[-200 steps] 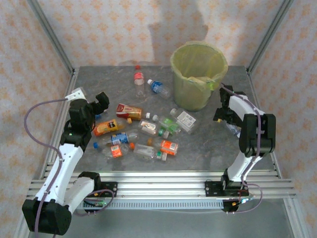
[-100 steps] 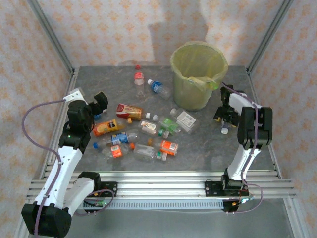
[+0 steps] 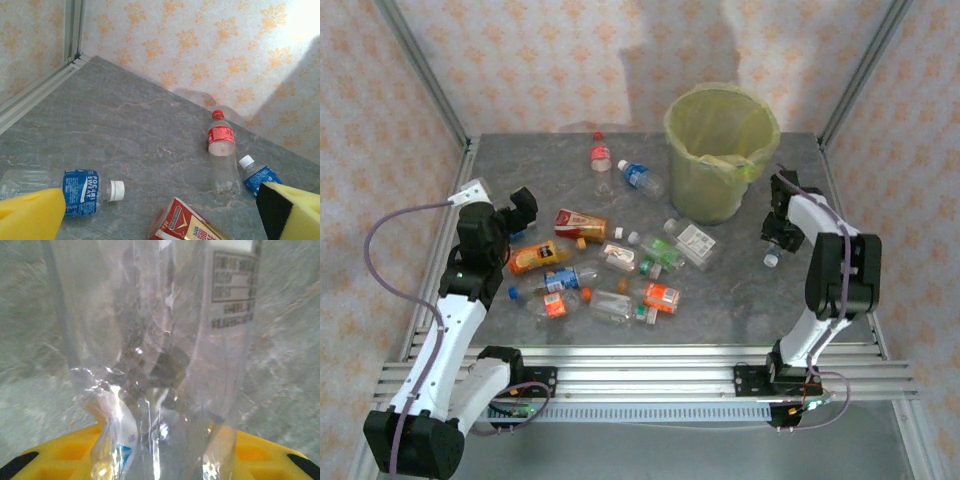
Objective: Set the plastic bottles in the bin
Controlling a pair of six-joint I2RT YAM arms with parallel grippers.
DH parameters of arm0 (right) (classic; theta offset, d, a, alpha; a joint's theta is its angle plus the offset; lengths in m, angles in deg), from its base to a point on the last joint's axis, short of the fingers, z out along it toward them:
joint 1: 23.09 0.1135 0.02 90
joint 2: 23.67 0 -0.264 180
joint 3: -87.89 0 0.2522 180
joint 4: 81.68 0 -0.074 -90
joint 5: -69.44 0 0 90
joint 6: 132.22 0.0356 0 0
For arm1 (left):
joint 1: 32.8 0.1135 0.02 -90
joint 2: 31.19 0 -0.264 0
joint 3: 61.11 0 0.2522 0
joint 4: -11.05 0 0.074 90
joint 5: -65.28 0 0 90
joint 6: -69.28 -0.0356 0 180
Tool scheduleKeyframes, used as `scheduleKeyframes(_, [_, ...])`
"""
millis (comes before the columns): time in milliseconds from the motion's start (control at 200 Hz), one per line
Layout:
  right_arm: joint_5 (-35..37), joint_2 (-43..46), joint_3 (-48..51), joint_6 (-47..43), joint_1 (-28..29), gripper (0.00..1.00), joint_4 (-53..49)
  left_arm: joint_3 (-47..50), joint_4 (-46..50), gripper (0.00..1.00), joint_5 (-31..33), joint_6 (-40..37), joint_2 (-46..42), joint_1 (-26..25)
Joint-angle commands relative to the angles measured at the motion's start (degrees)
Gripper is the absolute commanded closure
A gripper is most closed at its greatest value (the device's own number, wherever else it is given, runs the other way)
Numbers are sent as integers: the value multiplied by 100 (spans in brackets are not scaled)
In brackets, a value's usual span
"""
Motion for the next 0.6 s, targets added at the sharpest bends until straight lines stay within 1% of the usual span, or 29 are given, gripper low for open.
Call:
scheduleKeyframes(0, [430, 871, -29, 250, 77, 63, -268, -82, 106, 0, 155, -120, 16, 51])
scheduleKeyframes(85, [570, 1382, -162, 276, 240, 65, -425, -78, 97, 0, 141, -105, 25, 51])
scheduleKeyframes(235, [898, 2023, -732, 281, 665, 67, -724, -77, 30, 0, 74, -38, 75, 51])
scheduleKeyframes(475, [1371, 2388, -1788, 206, 1314, 70, -900, -65, -35, 0, -77, 17, 156, 53])
scheduleKeyframes(595, [1414, 2478, -2194, 82, 1614, 70, -752, -53, -45, 0, -105, 20, 148, 55])
